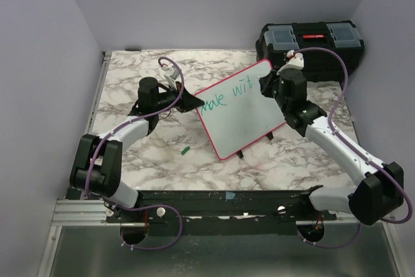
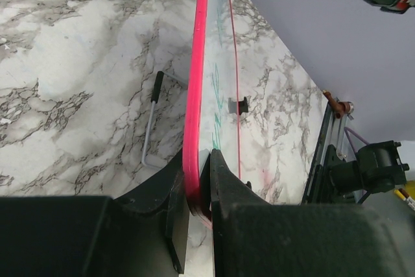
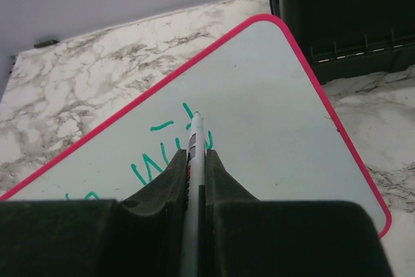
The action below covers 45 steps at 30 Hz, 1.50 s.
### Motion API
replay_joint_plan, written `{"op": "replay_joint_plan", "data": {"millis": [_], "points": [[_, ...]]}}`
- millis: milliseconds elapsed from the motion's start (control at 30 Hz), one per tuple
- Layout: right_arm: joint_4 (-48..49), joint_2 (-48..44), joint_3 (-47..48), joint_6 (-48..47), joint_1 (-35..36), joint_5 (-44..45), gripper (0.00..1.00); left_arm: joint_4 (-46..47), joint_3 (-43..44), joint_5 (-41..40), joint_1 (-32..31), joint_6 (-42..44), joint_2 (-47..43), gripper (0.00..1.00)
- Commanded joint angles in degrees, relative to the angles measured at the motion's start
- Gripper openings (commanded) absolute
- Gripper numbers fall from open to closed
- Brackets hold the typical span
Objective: Write a sentence on the whiteboard
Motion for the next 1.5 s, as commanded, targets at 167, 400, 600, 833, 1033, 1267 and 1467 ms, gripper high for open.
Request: {"op": "replay_joint_plan", "data": {"millis": [167, 400, 600, 833, 1033, 1267, 1467], "points": [[-2.7, -4.7, 0.7, 0.6, -0.4, 0.2, 0.01, -0.8, 0.6, 0.2, -0.3, 8.1, -0.7, 0.00], [-2.5, -5.7, -1.8, 1.9, -0.5, -3.5, 0.03, -2.2, 1.3, 0.0, -0.4, 8.7, -0.5, 0.00], [-2.2, -5.8, -2.5, 4.1, -0.5, -8.6, 0.01, -2.9, 1.7, -0.1, -0.2, 9.4, -0.4, 0.00], [-1.2, -5.4, -2.6, 5.6, -2.4, -13.5, 0.01, -2.8, 2.9, 0.0, 0.0, 9.4, 0.4, 0.00], [-0.8, -6.4, -3.1, 3.7, -2.7, -9.0, 0.01, -4.4, 4.6, 0.3, 0.0, 10.4, 1.0, 0.00], [-1.0, -6.6, -3.0, -0.1, -2.7, -5.1, 0.01, -2.6, 3.1, 0.5, 0.2, 10.6, 1.0, 0.00], [-0.8, -4.3, -1.2, -3.1, -2.7, -2.8, 0.01, -1.8, 1.6, 1.1, 0.2, 10.5, 0.1, 0.00]]}}
